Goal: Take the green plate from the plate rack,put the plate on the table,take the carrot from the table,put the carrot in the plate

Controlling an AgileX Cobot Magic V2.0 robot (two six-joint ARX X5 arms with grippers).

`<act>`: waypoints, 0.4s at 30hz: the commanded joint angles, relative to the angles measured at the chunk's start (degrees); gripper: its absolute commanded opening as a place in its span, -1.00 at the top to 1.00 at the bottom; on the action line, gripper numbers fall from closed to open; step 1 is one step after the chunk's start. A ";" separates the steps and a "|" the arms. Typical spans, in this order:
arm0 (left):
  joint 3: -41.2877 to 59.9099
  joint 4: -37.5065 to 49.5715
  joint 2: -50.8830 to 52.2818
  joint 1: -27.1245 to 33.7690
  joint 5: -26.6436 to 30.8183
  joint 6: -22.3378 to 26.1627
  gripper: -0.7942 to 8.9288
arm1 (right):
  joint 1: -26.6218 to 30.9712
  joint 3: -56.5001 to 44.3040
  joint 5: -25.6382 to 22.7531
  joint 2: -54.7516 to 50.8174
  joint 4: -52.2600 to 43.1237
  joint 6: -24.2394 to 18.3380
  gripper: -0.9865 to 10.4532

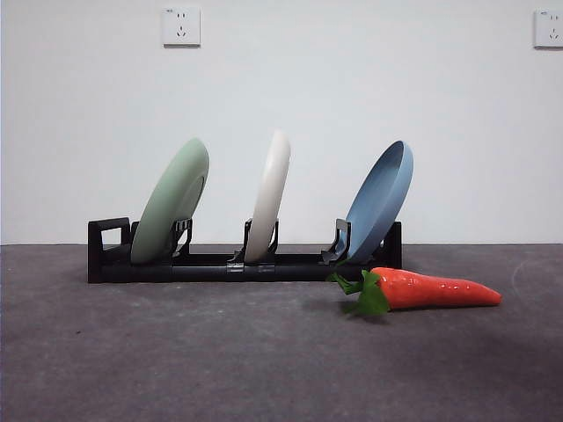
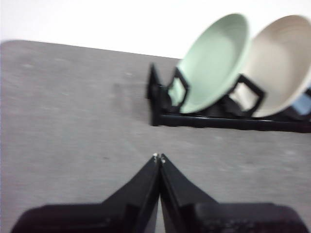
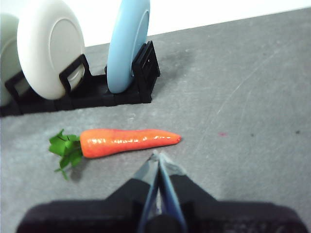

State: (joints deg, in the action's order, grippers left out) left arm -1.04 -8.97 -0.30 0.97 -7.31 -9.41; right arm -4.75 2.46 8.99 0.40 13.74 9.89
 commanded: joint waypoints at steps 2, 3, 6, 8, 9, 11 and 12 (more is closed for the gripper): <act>-3.15 -1.46 0.13 0.15 -3.43 -6.05 0.85 | 0.13 2.51 0.07 -0.02 -0.42 5.97 0.84; -4.81 -2.60 -0.07 0.13 -3.65 -6.08 0.85 | 0.13 3.98 0.09 0.28 -0.37 6.19 0.85; -10.99 -7.06 -1.20 0.13 -4.92 -6.01 0.85 | 0.13 9.49 0.15 2.93 -0.28 7.37 0.85; -15.13 -8.74 -2.82 0.13 -7.21 -5.99 0.85 | 0.13 14.25 1.22 6.38 0.61 7.34 0.85; -17.46 -9.81 -4.15 0.13 -8.66 -5.79 0.85 | 0.13 17.31 2.67 8.85 2.10 7.06 0.85; -20.90 -12.00 -6.54 0.13 -10.71 -5.38 0.85 | 0.11 22.32 4.83 12.92 5.66 5.25 0.85; -22.38 -13.00 -7.69 0.13 -11.74 -5.18 0.85 | 0.09 24.52 6.34 14.86 7.34 3.72 0.85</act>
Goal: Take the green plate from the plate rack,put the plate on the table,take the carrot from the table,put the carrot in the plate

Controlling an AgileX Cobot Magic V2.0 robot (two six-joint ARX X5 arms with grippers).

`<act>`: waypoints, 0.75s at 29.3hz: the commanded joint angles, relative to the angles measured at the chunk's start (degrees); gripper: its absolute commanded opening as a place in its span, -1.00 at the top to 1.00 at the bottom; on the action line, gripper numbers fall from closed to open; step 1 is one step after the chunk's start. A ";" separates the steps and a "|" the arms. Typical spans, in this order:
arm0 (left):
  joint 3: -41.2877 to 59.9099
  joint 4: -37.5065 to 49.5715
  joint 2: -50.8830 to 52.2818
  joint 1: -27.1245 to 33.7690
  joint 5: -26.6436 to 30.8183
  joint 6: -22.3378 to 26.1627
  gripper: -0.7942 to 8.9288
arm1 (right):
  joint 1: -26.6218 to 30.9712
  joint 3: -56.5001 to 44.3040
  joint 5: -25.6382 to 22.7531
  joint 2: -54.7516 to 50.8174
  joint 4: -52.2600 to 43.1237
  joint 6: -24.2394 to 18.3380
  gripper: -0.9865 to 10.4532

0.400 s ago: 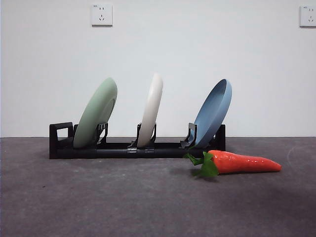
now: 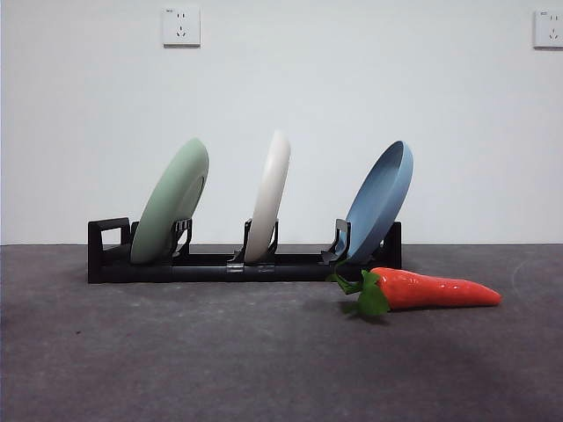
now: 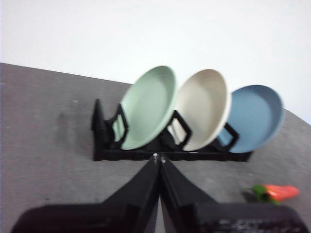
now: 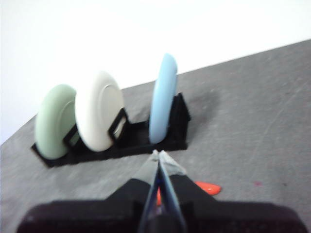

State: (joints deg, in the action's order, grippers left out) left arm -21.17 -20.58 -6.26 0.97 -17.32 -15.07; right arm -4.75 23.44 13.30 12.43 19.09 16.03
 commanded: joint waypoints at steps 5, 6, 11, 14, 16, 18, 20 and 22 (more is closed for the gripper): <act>-9.35 -7.23 -7.65 0.13 -8.79 4.68 0.85 | 0.09 14.58 9.35 11.87 12.85 -11.04 0.85; -10.84 -8.61 -8.94 0.13 -10.38 5.68 0.85 | 0.09 16.92 10.86 13.73 15.56 -13.44 0.85; -17.07 -15.12 -14.40 0.13 -16.85 10.71 0.85 | 0.07 26.25 16.55 21.24 27.21 -23.19 0.85; -20.76 -19.78 -17.53 0.13 -19.58 14.29 0.85 | 0.07 30.47 18.34 24.87 33.57 -28.06 0.85; -23.06 -22.95 -19.43 0.13 -20.57 16.94 0.85 | -0.17 32.35 18.32 26.71 37.09 -29.90 0.85; -24.98 -25.64 -20.90 0.13 -20.48 18.58 0.85 | -0.52 33.09 18.29 27.76 38.60 -30.05 0.85; -26.36 -27.10 -21.97 0.13 -20.46 19.32 0.84 | -0.57 33.11 18.25 28.17 38.93 -30.05 0.82; -26.99 -27.39 -22.60 0.13 -20.31 19.41 0.81 | -0.57 33.11 18.25 28.20 38.86 -30.03 0.70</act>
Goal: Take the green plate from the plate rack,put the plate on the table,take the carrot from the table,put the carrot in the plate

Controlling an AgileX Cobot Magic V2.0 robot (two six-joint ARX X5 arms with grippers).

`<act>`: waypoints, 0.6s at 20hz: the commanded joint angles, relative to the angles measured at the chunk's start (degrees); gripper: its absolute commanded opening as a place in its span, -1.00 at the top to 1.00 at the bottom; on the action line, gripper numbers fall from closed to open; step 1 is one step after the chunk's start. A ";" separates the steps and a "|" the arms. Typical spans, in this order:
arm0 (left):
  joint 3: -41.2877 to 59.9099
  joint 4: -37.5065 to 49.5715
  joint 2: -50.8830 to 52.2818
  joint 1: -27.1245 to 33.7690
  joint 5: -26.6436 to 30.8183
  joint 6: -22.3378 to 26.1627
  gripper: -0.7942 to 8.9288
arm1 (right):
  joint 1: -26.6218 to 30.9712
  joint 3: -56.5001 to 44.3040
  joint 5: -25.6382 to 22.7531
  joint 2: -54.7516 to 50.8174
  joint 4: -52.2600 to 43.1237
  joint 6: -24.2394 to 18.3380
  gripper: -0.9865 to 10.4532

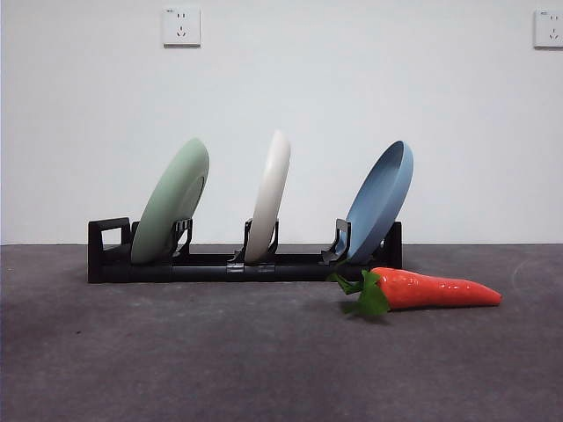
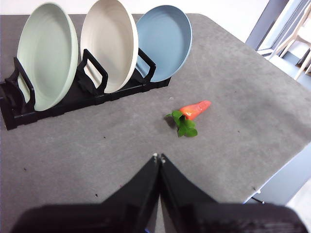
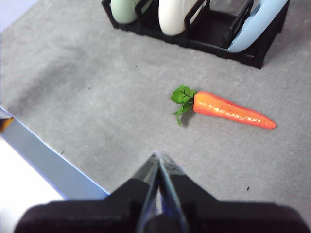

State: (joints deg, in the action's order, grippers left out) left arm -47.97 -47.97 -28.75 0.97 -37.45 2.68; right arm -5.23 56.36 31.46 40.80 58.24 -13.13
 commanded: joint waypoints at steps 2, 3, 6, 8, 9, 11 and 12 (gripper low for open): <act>-0.20 -0.20 -0.22 0.13 -0.09 1.62 0.31 | -0.09 0.20 -0.02 -0.17 -0.28 -0.46 0.21; -0.20 -0.20 -0.26 0.13 -0.09 1.60 -0.10 | -0.09 0.20 -0.09 -0.17 -0.28 -0.26 -0.07; -0.20 0.02 -0.39 0.13 -0.09 1.64 -0.32 | -0.09 0.20 -0.11 -0.17 -0.28 -0.28 -0.22; -0.20 0.85 -1.27 0.13 -0.09 1.64 -0.32 | -0.09 0.20 -0.11 -0.17 -0.31 -0.28 -0.22; -0.20 1.68 -2.03 0.13 -0.11 1.64 -0.32 | -0.09 0.20 -0.11 -0.17 -0.28 -0.28 -0.22; -0.22 4.68 -4.04 0.13 -0.24 1.64 -0.32 | -0.09 0.20 -0.11 -0.17 -0.28 -0.28 -0.22; -0.35 6.56 -5.40 0.07 -0.35 1.62 -0.32 | -0.09 0.20 -0.11 -0.17 -0.28 -0.28 -0.22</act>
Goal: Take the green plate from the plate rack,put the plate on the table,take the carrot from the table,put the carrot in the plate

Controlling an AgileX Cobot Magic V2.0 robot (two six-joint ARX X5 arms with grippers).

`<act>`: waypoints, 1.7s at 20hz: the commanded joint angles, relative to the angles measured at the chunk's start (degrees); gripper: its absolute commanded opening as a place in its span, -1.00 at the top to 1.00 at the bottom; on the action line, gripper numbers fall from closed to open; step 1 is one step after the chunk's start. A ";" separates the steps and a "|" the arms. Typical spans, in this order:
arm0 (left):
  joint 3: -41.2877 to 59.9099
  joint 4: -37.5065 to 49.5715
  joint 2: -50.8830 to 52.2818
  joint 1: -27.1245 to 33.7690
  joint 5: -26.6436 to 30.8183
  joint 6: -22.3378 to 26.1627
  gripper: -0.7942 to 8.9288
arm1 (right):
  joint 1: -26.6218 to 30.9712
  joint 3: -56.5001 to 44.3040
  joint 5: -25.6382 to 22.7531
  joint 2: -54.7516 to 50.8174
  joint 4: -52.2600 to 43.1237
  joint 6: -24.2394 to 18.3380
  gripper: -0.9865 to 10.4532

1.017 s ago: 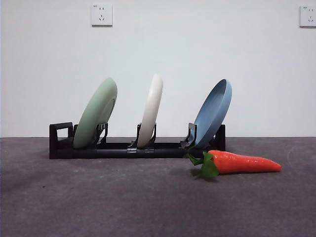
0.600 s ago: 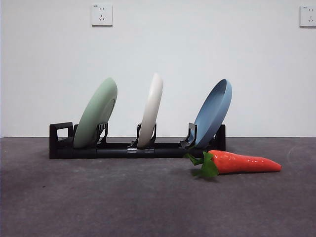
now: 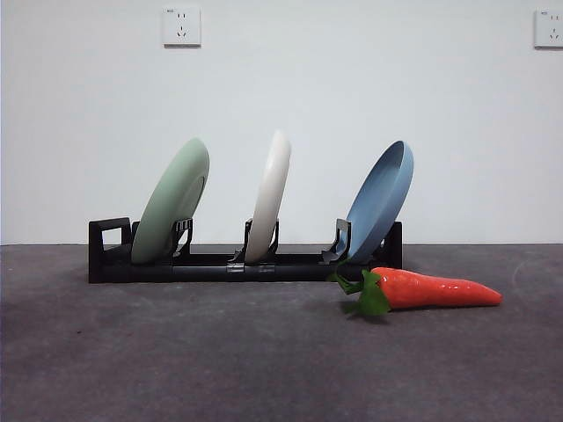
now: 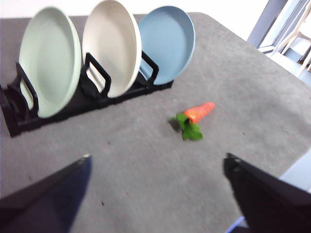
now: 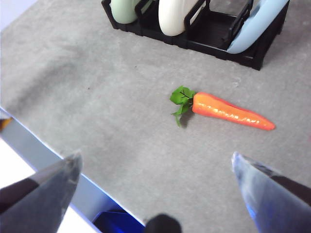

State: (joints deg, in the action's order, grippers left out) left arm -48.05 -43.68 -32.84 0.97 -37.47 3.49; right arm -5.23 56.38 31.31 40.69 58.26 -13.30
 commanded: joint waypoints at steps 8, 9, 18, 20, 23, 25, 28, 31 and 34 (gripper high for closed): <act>-6.12 16.74 -20.37 -5.49 0.26 0.83 -0.32 | -0.09 0.17 0.04 1.55 -0.31 -0.11 -0.22; -7.56 18.84 -23.93 -6.51 1.86 0.85 -0.32 | -0.09 0.17 0.04 2.01 -0.31 -0.11 -0.22; -19.30 31.58 -51.08 -12.70 11.39 1.36 -0.32 | -0.09 0.17 0.07 4.22 -0.31 -0.11 -0.22; -21.22 33.14 -55.89 -13.55 14.12 2.45 -0.32 | -0.09 0.17 0.07 4.31 -0.28 -0.11 -0.22; -22.08 36.20 -61.02 -14.10 17.38 2.78 -0.32 | -0.09 0.17 0.07 4.31 -0.31 -0.11 -0.22; -22.08 38.18 -63.60 -14.25 19.08 2.78 -0.32 | -0.09 0.17 0.07 4.33 -0.28 -0.11 -0.22; -22.08 39.34 -66.31 -14.49 20.59 2.78 -0.32 | -0.09 0.17 0.07 4.31 -0.31 -0.11 -0.22; -22.08 39.17 -67.06 -14.95 20.83 2.75 0.03 | -0.09 0.17 0.04 4.31 -0.31 -0.13 -0.22; -22.08 38.99 -67.06 -15.23 20.46 2.73 0.66 | -0.09 0.17 0.04 4.33 -0.33 -0.13 -0.22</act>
State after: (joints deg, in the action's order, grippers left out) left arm -70.08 -4.99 -99.46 -14.06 -16.80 5.58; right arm -5.23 56.38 31.33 44.99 58.26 -13.30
